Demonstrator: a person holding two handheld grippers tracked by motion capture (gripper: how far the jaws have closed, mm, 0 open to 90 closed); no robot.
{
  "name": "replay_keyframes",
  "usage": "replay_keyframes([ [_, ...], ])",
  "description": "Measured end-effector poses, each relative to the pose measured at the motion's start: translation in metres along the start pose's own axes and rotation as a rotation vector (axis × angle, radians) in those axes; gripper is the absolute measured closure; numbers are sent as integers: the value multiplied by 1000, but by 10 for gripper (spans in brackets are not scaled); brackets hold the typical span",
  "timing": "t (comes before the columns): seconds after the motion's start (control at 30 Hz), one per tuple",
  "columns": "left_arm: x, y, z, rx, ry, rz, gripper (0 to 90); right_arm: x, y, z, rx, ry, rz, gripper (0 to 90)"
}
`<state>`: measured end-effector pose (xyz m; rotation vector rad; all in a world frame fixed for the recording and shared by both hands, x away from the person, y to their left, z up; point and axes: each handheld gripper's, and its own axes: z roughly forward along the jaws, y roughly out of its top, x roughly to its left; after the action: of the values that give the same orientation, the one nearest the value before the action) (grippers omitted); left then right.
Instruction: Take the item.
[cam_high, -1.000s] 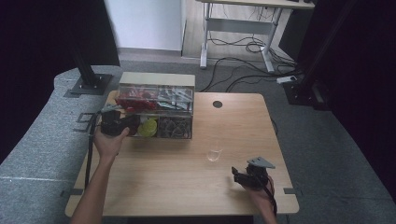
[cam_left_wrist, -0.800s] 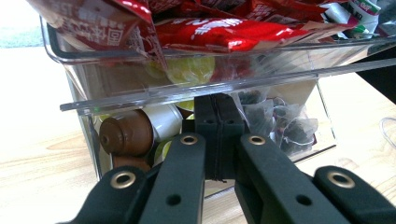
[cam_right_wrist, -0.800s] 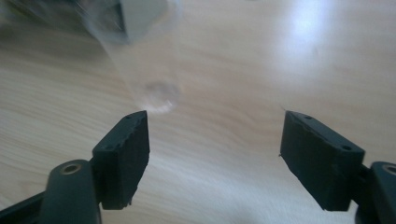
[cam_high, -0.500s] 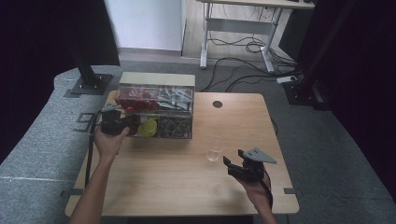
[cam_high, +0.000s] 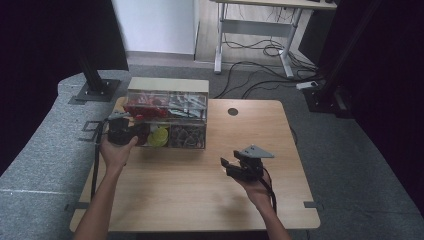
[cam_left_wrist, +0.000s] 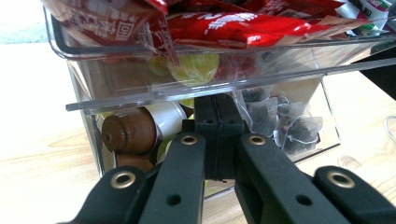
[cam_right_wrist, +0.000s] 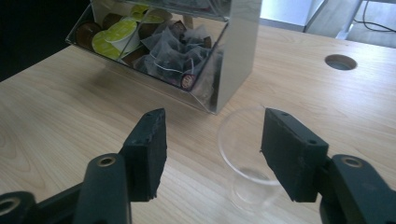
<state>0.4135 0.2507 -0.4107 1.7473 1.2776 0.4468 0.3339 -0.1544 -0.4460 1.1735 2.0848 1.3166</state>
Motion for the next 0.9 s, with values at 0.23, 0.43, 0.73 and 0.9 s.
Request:
replay_keyframes([
  [0.23,0,0,0,3,0,3,900,3,8,11,-9,25,14,454],
  [0.43,-3,2,1,8,-2,12,900,8,13,19,-7,30,5,463],
  [0.73,-6,2,3,11,-7,14,900,15,21,31,-2,45,-3,483],
  [0.9,-5,2,3,8,-8,12,900,18,24,39,0,53,6,481],
])
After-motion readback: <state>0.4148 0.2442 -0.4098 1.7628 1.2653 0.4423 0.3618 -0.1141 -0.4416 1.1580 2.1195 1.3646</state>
